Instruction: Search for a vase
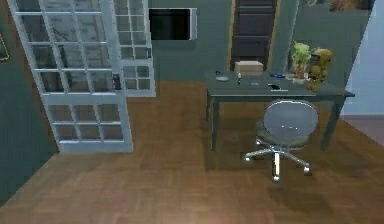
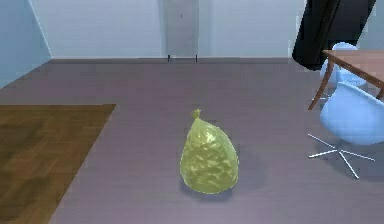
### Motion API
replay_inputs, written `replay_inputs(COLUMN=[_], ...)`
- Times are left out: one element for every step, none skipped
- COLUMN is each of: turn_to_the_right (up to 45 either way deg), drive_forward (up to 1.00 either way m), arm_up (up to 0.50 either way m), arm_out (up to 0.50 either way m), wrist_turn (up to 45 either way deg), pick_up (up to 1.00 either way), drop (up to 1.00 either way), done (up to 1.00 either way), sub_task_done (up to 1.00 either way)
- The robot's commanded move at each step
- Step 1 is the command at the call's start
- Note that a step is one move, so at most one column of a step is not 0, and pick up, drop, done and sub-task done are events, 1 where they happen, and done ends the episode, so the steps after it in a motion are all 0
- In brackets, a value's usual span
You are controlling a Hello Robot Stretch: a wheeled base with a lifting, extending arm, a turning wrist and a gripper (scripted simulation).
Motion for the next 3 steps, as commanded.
replay_inputs(turn_to_the_right=[-6.0,0.0,-3.0], drive_forward=[0.00,0.55,0.00], arm_up=[0.00,0.00,0.00], arm_out=[0.00,0.00,0.00], wrist_turn=[0.0,0.0,0.0], pick_up=[0.00,0.00,0.00], drop=[0.00,0.00,0.00], done=[0.00,0.00,0.00], sub_task_done=[0.00,0.00,0.00])
